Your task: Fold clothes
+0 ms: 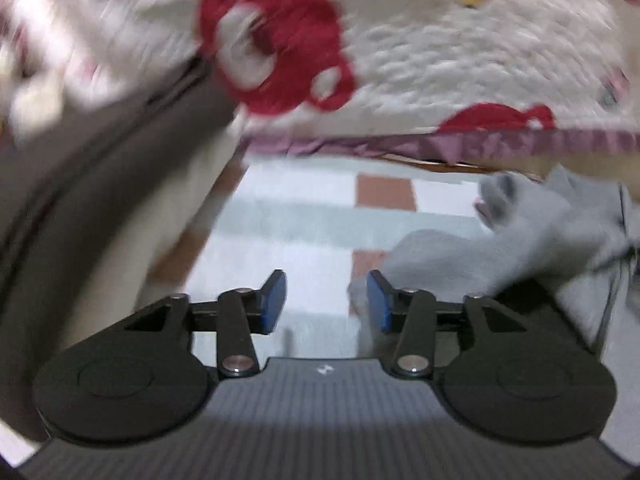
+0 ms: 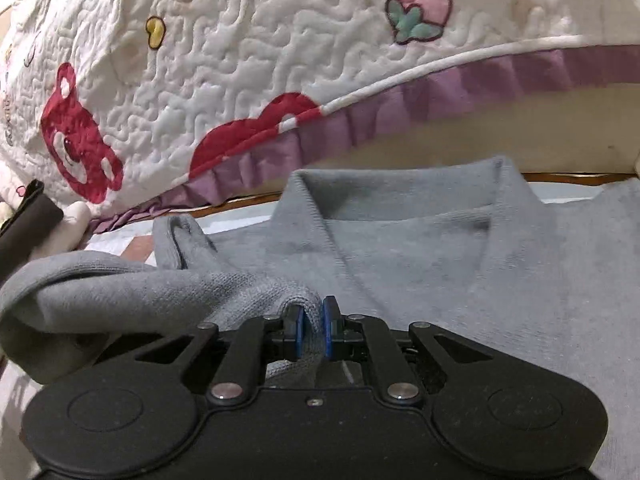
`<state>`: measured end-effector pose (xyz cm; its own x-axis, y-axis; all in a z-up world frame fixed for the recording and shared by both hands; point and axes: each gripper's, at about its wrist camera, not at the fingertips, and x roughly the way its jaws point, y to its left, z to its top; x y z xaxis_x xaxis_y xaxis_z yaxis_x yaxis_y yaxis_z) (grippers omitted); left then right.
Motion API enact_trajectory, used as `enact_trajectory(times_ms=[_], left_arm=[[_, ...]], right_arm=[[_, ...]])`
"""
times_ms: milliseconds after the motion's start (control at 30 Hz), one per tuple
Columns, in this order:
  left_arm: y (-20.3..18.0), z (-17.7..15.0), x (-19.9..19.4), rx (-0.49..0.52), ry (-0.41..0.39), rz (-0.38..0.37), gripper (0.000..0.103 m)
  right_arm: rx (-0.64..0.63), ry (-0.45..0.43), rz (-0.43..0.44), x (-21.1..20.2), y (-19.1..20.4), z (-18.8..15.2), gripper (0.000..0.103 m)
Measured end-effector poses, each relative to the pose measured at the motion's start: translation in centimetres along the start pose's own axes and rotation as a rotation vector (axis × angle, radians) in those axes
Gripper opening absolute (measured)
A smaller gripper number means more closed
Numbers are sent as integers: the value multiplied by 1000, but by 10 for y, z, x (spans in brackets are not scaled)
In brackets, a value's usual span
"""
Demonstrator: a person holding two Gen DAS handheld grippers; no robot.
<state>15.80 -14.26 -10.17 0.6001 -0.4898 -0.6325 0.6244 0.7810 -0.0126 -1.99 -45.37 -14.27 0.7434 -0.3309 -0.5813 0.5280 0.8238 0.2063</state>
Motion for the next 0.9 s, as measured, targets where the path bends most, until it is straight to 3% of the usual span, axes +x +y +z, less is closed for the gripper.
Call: enact_trajectory(times_ms=[167,233,300,367,567,700,800,900], left_arm=[[18,-2,6,-105,107,-98,49],[6,-1,-3,-8,108,-165,54],[-7,-1,-12,97,110,-223,71],[-23,-5,-16,210,122,-258,78],[-55,-23,-19,420,192,-331,78],[-72,-39,-30,583,203,-349,79],[-81,-52,-30,698,191,-291,80],[-82,-53,-22,705,154,-247,80]], right_arm=[[-70,-4,-18,-4,2,-2,10],[-75,0,-20,-4,1,-1,10],[-79,3,-23,-3,-1,0,10],[-84,7,-25,-3,-2,1,10],[-88,20,-31,1,-6,-1,10],[-95,34,-26,3,-9,-1,11],[-95,40,-19,4,-10,-1,11],[-93,41,-19,4,-10,-1,11]])
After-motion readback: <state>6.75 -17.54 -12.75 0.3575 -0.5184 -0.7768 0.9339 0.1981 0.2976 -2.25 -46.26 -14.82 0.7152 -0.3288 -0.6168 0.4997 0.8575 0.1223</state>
